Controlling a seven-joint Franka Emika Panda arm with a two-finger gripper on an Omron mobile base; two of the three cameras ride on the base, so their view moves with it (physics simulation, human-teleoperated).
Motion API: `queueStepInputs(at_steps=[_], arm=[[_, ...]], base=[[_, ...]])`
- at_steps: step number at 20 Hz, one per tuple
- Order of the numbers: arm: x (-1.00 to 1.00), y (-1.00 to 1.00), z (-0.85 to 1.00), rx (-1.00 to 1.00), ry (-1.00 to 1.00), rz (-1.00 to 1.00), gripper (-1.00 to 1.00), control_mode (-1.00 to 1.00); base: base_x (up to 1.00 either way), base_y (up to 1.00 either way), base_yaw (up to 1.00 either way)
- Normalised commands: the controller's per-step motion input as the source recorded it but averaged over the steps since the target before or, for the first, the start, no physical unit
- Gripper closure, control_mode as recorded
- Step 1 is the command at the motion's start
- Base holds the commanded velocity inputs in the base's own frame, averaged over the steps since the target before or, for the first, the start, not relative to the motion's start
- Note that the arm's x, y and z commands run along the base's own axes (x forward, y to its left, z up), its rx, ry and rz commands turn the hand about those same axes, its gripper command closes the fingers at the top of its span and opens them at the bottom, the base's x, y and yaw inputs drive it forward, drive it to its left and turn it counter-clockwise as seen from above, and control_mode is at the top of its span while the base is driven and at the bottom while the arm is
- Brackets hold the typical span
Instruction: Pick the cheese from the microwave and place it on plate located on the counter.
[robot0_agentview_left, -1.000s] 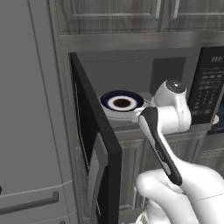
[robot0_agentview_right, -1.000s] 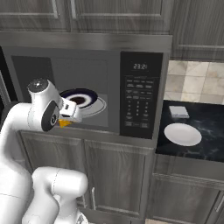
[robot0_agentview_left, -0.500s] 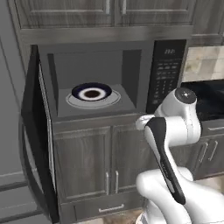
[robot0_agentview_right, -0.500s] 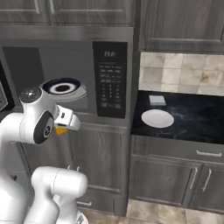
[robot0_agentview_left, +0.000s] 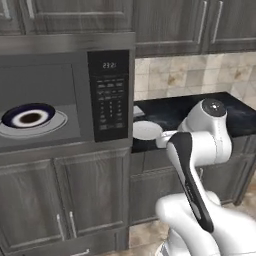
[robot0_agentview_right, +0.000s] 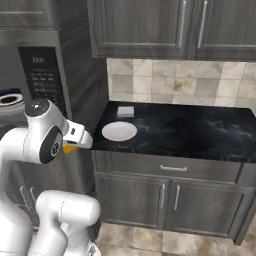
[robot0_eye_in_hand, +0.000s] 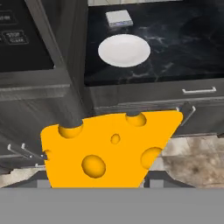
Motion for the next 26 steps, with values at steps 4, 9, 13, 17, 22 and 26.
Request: queueStepInputs(at_steps=[4,9,13,17,22,26], arm=[[0.0,0.0,0.0,0.0,0.0,0.0,1.0,1.0],[0.0,0.0,0.0,0.0,0.0,0.0,1.0,1.0],[0.24,0.02,-0.2,0.0,0.0,0.07,1.0,-1.0],[0.94,0.0,-0.59,0.0,0.1,0.12,1.0,-1.0],[1.0,0.08,-0.84,-0.01,0.16,0.09,1.0,-1.0],[0.96,0.11,-0.54,-0.01,0.3,0.06,1.0,-1.0]], base=[[0.82,-0.65,-0.01],[0.84,-0.24,0.03],[0.26,0.04,0.06],[0.0,0.0,0.0],[0.0,0.0,0.0],[0.0,0.0,0.0]])
